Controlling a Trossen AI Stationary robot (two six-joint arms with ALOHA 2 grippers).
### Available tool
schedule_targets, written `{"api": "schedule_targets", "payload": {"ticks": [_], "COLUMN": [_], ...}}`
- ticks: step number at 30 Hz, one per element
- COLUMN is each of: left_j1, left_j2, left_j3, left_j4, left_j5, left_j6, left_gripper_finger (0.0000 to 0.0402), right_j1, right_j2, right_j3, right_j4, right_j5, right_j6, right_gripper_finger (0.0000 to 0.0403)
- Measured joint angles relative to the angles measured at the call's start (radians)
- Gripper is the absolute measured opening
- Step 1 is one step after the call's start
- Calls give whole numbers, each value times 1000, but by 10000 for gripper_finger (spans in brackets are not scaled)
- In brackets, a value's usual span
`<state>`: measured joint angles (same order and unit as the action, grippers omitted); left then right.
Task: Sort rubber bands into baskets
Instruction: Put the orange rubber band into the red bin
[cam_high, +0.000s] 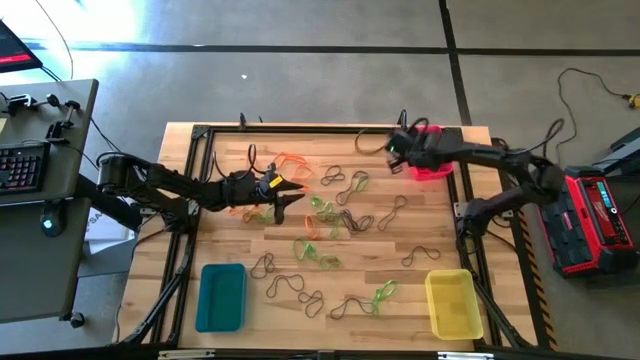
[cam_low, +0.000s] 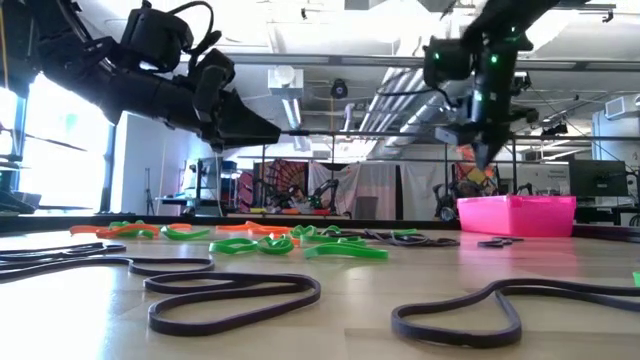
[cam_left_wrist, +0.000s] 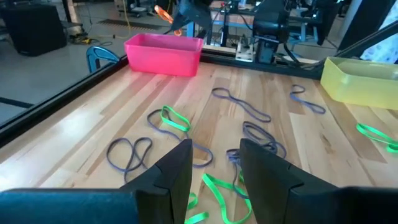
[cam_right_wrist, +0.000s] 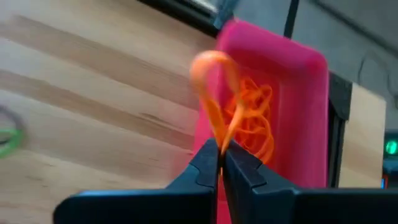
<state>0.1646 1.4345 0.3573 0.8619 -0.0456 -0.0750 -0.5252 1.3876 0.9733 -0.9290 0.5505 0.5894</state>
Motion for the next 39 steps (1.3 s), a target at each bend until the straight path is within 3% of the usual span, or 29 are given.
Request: {"api": "schedule_targets", "payload": {"ticks": [8, 14, 23, 36, 39], "left_j1": [0, 0, 0, 0, 0], "left_j2": [0, 0, 0, 0, 0], "left_j3": [0, 0, 0, 0, 0], "left_j4": [-11, -11, -5, -5, -5], "left_j5": [0, 0, -2, -4, -4], "left_j6": [-1, -1, -1, -1, 0], "left_gripper_finger": [127, 127, 127, 127, 127], "right_j1": [-265, -370, -440, -470, -470], "right_j2": [66, 148, 248, 255, 255], "right_j3": [0, 0, 3, 5, 5], "right_j4": [19, 16, 23, 77, 77], "right_j5": [-150, -194, -278, -345, -345], "right_j6": [-152, -183, -209, -235, -256], "right_gripper_finger": [0, 0, 0, 1, 20]}}
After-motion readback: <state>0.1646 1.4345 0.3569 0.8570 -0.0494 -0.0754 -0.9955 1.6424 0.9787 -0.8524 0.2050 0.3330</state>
